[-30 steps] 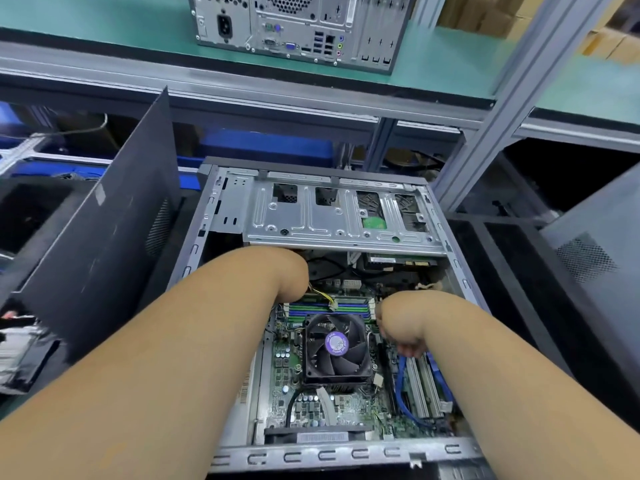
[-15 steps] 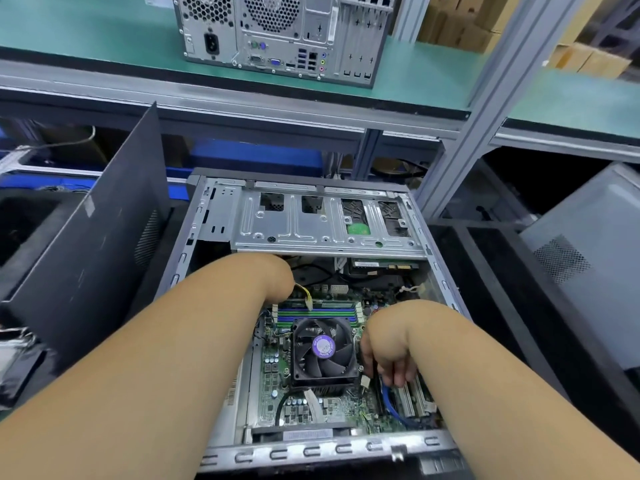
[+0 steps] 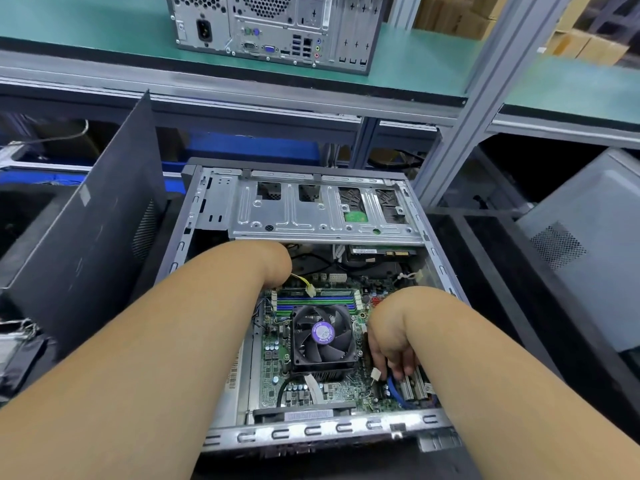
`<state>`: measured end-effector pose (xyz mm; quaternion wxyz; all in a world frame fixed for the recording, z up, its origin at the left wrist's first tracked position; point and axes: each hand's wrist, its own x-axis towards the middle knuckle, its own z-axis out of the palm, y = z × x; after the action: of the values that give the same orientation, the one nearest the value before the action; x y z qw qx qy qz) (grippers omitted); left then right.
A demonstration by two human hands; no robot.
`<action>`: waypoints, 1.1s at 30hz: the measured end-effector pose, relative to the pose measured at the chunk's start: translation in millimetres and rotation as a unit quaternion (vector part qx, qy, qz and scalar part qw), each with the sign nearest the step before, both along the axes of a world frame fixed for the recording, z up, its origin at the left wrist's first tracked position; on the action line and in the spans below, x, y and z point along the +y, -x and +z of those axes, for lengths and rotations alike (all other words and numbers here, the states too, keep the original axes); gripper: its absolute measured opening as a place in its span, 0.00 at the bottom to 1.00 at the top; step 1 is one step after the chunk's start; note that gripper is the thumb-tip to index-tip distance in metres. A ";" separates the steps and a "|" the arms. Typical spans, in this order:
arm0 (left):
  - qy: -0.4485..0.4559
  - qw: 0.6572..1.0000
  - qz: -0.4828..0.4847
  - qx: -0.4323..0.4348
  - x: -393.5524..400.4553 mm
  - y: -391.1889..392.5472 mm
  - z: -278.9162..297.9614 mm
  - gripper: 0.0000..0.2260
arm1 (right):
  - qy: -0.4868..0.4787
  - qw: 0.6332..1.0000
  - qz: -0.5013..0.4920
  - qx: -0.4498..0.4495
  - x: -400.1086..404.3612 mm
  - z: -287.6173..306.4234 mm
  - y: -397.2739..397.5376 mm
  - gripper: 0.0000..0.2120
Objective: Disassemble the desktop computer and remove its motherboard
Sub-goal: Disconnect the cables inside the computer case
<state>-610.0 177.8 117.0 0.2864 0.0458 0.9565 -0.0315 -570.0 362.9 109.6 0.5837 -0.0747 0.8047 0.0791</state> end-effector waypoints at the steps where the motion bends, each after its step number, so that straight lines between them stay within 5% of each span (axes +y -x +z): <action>1: -0.015 1.000 0.002 0.004 -0.7 2.3 -2.3 0.09 | -0.007 1.000 0.000 -0.012 0.5 2.5 0.5 0.16; 7: 0.027 0.997 -0.061 -0.034 2.3 -4.1 9.5 0.11 | -0.033 0.999 0.001 -0.036 -1.8 2.3 -2.6 0.19; 14: -0.075 0.995 -0.052 -0.048 3.3 -8.6 14.5 0.26 | -0.019 0.998 -0.058 -0.014 2.9 -2.2 2.9 0.15; 19: -0.084 0.992 -0.083 -0.049 4.5 -9.3 12.1 0.26 | 0.001 0.994 -0.107 0.033 2.8 -6.7 6.1 0.09; 33: -0.080 0.993 -0.080 -0.042 6.0 -7.0 12.9 0.20 | 0.121 0.971 -0.080 0.190 3.8 10.4 10.8 0.12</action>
<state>-603.0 183.9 129.9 0.3185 0.1465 0.9362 0.0237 -580.7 366.6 120.0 0.4109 -0.0637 0.9079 -0.0532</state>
